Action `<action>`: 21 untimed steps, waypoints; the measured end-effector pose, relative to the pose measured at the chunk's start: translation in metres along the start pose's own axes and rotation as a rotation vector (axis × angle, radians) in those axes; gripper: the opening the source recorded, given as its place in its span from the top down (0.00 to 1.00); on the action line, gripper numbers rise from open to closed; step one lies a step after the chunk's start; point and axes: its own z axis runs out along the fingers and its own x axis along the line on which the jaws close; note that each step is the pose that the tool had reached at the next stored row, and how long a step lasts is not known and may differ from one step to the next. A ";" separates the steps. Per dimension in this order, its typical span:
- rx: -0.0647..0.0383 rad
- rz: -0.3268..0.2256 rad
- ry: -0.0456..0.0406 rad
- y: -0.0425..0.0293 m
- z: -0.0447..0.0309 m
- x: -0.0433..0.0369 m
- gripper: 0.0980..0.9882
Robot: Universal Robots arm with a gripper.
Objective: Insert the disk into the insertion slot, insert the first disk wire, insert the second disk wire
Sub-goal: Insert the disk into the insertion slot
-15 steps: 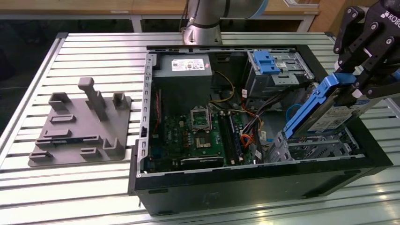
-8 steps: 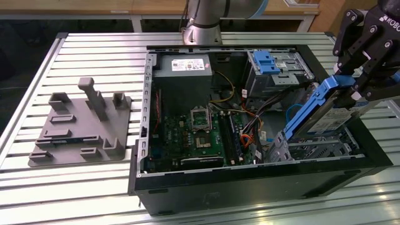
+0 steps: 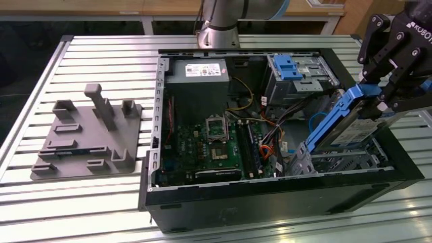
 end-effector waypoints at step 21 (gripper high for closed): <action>-0.001 0.000 -0.0001 -0.0003 0.0193 0.0020 0.70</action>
